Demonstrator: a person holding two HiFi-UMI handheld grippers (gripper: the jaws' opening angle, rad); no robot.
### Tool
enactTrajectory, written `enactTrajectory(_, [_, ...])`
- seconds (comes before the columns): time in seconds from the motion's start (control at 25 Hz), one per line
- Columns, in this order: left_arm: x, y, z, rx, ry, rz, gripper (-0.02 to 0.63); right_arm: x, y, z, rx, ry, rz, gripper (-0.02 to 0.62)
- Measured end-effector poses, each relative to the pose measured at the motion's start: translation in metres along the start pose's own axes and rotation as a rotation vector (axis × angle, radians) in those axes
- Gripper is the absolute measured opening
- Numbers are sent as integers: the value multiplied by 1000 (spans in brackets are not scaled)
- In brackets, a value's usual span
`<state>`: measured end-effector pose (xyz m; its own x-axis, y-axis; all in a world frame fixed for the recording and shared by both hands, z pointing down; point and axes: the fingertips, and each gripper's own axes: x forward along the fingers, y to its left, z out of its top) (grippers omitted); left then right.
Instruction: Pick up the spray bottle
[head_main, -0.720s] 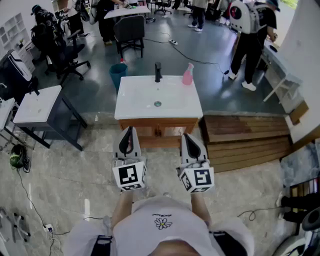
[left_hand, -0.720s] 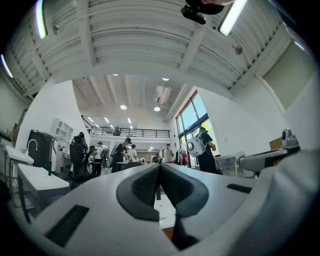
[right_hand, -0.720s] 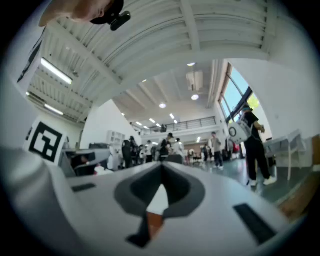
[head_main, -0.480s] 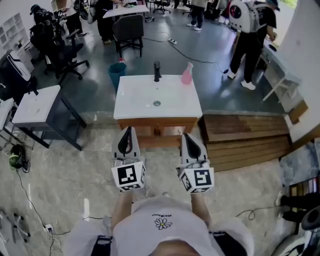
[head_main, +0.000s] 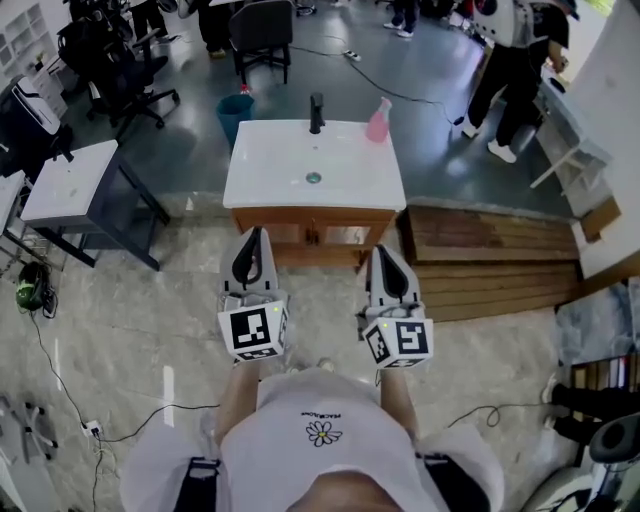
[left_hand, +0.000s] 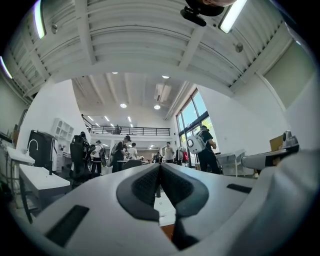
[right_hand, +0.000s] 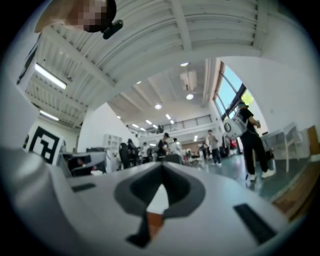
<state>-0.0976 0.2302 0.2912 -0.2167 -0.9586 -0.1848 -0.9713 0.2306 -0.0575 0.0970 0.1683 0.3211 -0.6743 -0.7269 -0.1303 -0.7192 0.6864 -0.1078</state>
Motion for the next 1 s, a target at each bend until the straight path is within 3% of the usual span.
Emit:
enactTrajectory(0.16, [-1, -12, 0, 8, 11, -3, 20, -3, -11, -7, 27, 34, -2, 29])
enactTrajectory(0.44, [8, -29, 10, 25, -26, 10, 20, -2, -37, -10, 57, 7, -3, 29])
enactTrajectory(1.0, [14, -56, 17, 47, -52, 36, 20, -1, -48, -3, 6, 25, 88, 29])
